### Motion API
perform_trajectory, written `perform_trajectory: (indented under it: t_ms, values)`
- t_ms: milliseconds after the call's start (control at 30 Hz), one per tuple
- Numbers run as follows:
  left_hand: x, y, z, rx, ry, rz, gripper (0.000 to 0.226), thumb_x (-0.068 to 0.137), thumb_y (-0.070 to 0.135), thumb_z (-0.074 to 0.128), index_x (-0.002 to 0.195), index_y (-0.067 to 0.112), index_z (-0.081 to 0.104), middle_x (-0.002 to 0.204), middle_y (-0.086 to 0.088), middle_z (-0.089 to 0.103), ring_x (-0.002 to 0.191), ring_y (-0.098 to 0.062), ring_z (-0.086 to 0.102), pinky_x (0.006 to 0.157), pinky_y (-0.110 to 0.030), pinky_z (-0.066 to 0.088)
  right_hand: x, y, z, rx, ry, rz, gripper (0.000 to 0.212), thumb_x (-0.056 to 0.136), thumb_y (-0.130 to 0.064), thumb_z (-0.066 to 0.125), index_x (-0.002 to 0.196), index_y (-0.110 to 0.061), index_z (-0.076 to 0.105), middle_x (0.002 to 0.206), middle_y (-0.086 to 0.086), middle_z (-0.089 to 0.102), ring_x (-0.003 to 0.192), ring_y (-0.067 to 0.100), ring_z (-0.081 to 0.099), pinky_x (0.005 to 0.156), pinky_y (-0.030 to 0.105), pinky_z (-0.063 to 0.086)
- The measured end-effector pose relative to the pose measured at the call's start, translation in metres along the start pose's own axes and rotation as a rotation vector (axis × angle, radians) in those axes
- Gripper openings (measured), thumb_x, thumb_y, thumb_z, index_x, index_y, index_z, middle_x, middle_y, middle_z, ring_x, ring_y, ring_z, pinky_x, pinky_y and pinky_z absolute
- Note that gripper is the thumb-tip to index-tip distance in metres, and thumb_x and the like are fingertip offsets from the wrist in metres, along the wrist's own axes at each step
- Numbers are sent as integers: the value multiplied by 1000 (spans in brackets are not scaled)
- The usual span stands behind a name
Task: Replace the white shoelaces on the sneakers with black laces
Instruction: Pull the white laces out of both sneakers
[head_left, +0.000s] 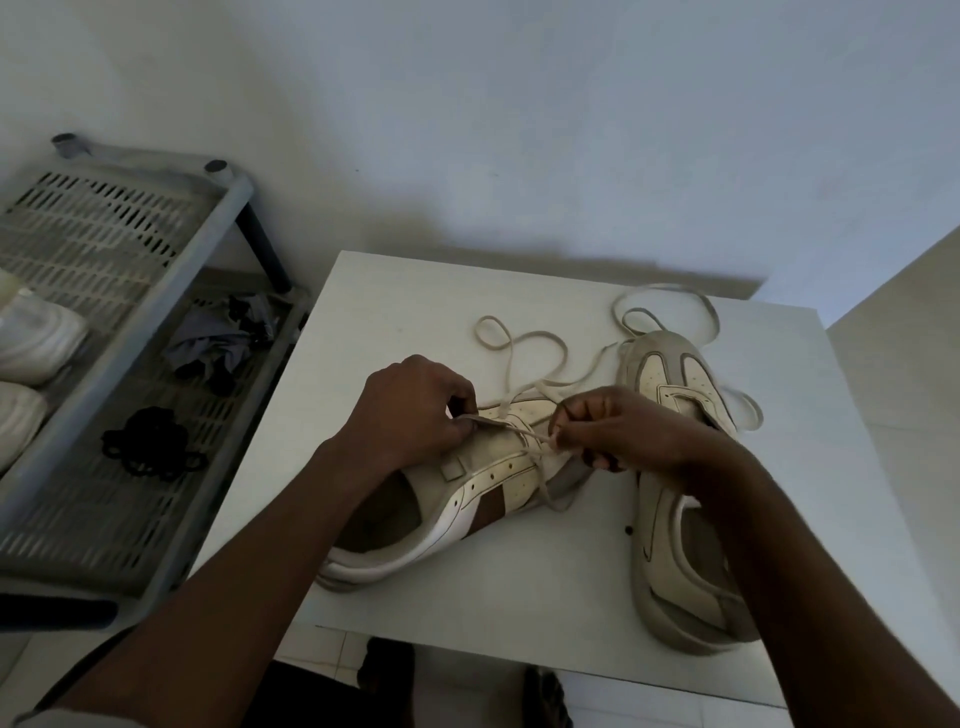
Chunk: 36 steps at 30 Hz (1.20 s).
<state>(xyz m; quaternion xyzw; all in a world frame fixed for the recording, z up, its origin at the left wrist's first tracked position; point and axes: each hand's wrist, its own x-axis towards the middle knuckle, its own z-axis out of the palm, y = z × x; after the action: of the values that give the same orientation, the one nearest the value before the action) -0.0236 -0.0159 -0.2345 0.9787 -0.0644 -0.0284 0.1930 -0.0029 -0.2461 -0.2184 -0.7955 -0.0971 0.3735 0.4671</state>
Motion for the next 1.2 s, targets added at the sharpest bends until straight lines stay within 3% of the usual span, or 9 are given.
perform_trajectory:
  t_ms: [200, 333, 500, 600, 700, 867, 967, 1067, 1200]
  values:
    - [-1, 2, 1, -28, -27, 10, 5, 76, 33, 67, 74, 30, 71, 66, 16, 57, 69, -8, 54, 61, -22, 34, 15, -4, 30, -506, 362, 39, 39, 82, -60, 62, 79, -21, 60, 74, -5, 62, 69, 11, 55, 63, 29, 43]
    - [0, 2, 1, -34, -41, 32, 5, 76, 31, 67, 74, 30, 72, 64, 18, 57, 71, -8, 57, 59, -21, 34, 26, -6, 62, -712, 554, 5, 23, 85, -51, 63, 90, -29, 66, 94, -8, 67, 91, 14, 61, 68, 25, 39]
    - [-2, 2, -2, -37, -75, 13, 6, 76, 33, 69, 71, 31, 68, 56, 21, 48, 68, -6, 55, 63, -23, 39, 6, -7, 9, -403, 70, -157, 18, 85, -35, 70, 84, -17, 71, 79, -5, 66, 75, 9, 59, 74, 30, 47]
    - [-2, 3, -3, -51, -93, 12, 11, 76, 34, 69, 67, 34, 63, 56, 21, 49, 63, -4, 51, 63, -22, 38, -17, -8, -21, -200, -82, -140, 21, 84, -36, 69, 79, -16, 70, 66, -8, 59, 61, 4, 50, 63, 21, 42]
    - [-2, 4, -1, -57, -107, 17, 15, 74, 31, 69, 63, 35, 59, 60, 20, 52, 65, -6, 53, 60, -22, 35, -16, -9, -16, -210, 13, -59, 25, 87, -37, 64, 78, -14, 66, 64, -12, 57, 59, 1, 48, 59, 20, 42]
    - [0, 5, 0, -66, -133, 21, 17, 73, 31, 69, 61, 36, 59, 63, 20, 56, 69, -6, 57, 60, -21, 37, 14, -10, 42, -674, 378, 16, 42, 75, -68, 62, 83, -26, 62, 90, -8, 61, 85, 12, 59, 73, 31, 49]
    - [-1, 5, 1, -51, -142, 25, 17, 73, 30, 69, 61, 37, 59, 65, 19, 56, 70, -7, 58, 62, -22, 39, 22, -8, 62, -825, 497, -16, 27, 84, -50, 63, 94, -25, 67, 98, -4, 60, 91, 19, 62, 67, 27, 38]
    - [-1, 5, 0, -53, -141, 24, 16, 74, 31, 70, 62, 36, 59, 65, 19, 56, 70, -6, 57, 63, -22, 40, 20, -10, 61, -823, 513, -32, 16, 85, -36, 61, 87, -21, 66, 81, -5, 53, 83, 18, 60, 65, 26, 34]
    - [-1, 7, -1, -53, -153, 30, 14, 75, 31, 70, 65, 34, 62, 62, 19, 54, 69, -7, 57, 63, -22, 41, 18, -11, 66, -931, 494, -46, 23, 85, -42, 60, 78, -21, 57, 73, -4, 50, 82, 20, 57, 82, 33, 39]
